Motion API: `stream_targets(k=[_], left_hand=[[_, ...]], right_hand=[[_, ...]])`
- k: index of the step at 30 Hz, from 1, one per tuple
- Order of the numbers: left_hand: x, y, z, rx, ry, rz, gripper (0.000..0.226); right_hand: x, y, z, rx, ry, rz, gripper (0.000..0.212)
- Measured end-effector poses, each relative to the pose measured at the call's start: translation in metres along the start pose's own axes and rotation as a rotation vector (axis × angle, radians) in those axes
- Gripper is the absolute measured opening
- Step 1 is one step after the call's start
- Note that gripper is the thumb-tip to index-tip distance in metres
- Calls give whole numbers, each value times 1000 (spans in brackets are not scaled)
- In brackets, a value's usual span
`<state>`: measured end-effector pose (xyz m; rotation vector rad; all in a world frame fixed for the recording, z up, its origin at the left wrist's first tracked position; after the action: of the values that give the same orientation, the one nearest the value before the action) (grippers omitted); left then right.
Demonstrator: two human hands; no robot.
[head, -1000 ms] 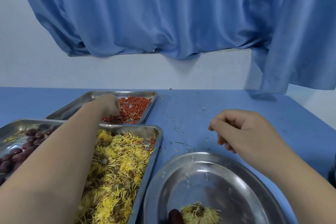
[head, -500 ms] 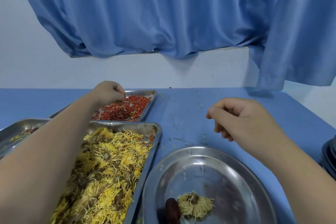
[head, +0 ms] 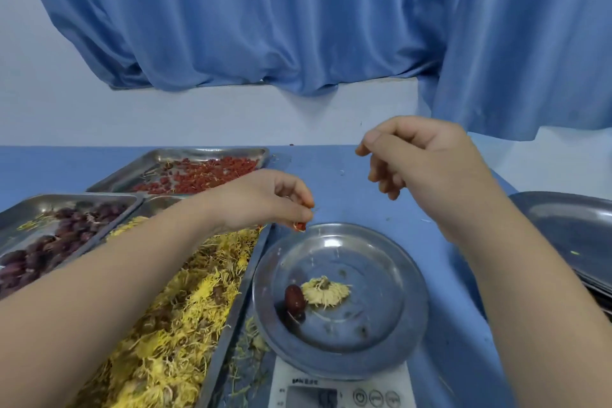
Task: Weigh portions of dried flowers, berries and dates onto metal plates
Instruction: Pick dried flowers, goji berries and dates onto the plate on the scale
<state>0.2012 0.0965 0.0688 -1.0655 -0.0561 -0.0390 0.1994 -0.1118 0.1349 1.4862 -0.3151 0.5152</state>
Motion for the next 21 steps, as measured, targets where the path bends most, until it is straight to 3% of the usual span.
stream_targets(k=[9, 17, 21], left_hand=[[-15, -14, -42, 308, -48, -43, 17], [-20, -14, -42, 371, -137, -36, 24], [-19, -7, -41, 269, -166, -22, 19]], right_hand=[[-61, -47, 35, -350, 8, -37, 20], [-98, -73, 42, -610, -93, 245, 20], [-100, -75, 43, -635, -98, 274, 18]])
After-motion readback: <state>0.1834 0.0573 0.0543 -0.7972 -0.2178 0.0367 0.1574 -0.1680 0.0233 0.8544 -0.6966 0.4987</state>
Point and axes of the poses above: each hand's wrist, its own x-axis towards the middle knuckle, its own z-axis out of the back of the hand, y = z × x, the point moved 5 cm from there along x, towards the middle knuckle, and after that the axes turned 12 degrees about -y, right-handed, at the moved point
